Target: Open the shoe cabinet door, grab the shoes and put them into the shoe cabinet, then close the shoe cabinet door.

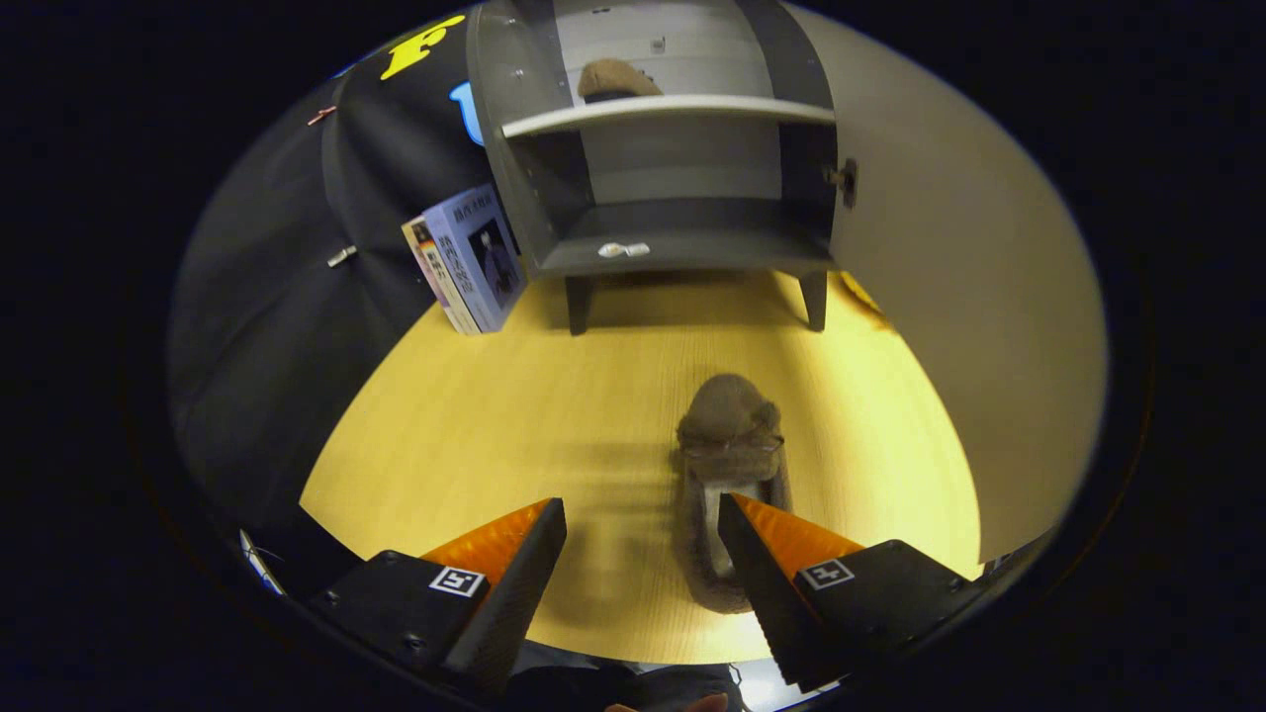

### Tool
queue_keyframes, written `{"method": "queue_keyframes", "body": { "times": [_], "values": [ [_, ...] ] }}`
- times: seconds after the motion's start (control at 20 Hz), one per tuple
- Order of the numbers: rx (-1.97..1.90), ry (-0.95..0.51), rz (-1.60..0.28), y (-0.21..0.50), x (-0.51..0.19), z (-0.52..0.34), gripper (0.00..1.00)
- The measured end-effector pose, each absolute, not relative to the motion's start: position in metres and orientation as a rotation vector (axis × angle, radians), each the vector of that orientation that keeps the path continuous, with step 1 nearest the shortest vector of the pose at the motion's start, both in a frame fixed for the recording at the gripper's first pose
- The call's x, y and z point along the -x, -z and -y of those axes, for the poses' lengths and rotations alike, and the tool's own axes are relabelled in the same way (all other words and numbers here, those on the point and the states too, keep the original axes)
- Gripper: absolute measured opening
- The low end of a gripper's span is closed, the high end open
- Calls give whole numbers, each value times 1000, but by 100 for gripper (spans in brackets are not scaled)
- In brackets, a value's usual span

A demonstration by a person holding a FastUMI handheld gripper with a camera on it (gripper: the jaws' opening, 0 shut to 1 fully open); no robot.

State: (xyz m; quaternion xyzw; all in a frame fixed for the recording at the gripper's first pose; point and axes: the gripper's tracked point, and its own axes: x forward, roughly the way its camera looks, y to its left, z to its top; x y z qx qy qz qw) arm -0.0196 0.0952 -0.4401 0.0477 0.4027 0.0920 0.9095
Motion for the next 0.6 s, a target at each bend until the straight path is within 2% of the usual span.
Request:
{"method": "queue_keyframes", "body": {
  "times": [0.25, 0.4, 0.55, 0.6],
  "values": [
    [-143, -127, -841, 483, -7, -91, 98],
    [-135, -94, -780, 497, -36, -89, 85],
    [-112, -41, -729, 506, -60, -83, 76],
    [-99, -23, -716, 509, -67, -79, 69]
  ]
}}
